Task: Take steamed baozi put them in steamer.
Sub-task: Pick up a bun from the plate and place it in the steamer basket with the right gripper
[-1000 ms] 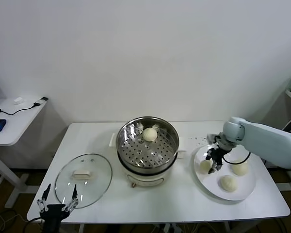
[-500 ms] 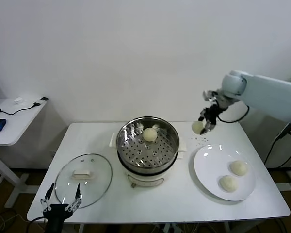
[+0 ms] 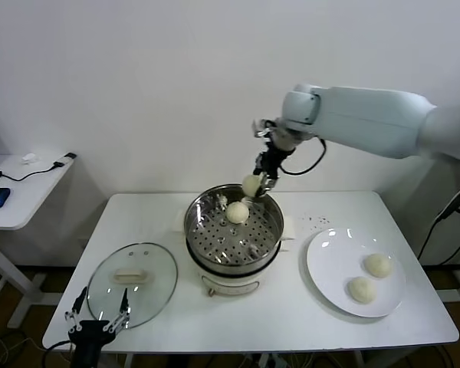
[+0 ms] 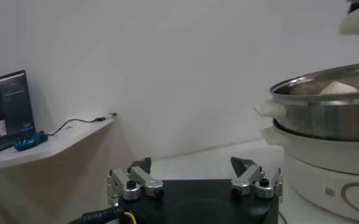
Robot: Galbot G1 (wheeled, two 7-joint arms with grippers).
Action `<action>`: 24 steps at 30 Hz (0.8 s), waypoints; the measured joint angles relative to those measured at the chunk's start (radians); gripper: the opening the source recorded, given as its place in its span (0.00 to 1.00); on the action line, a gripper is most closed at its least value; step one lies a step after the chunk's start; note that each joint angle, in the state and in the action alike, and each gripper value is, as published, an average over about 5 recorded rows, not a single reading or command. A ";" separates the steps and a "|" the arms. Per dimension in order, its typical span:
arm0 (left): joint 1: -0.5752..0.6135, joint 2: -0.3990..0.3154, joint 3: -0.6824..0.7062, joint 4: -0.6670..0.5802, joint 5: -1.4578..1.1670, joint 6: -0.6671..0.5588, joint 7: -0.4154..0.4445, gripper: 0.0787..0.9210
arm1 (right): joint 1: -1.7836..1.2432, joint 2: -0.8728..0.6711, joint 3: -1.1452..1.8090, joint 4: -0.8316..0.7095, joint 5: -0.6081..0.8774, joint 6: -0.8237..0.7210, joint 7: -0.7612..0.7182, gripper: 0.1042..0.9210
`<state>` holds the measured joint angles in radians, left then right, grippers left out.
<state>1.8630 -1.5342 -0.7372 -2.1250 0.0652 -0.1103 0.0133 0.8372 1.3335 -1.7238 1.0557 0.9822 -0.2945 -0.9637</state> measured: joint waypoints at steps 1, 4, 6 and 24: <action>0.001 0.002 -0.001 0.001 0.000 -0.002 0.000 0.88 | -0.007 0.017 -0.002 -0.001 0.006 -0.004 0.008 0.59; 0.005 0.007 -0.004 0.006 0.000 -0.007 -0.003 0.88 | -0.031 0.062 -0.006 -0.004 0.018 -0.015 0.031 0.59; 0.009 0.010 -0.007 0.009 -0.001 -0.009 -0.005 0.88 | -0.049 0.087 -0.008 -0.008 0.024 -0.022 0.045 0.59; 0.024 0.015 -0.017 0.027 -0.006 -0.018 -0.009 0.88 | -0.176 0.172 -0.019 -0.039 0.038 -0.053 0.116 0.62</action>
<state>1.8872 -1.5191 -0.7540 -2.0979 0.0587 -0.1281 0.0046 0.6616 1.5053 -1.7430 1.0168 1.0205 -0.3475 -0.8476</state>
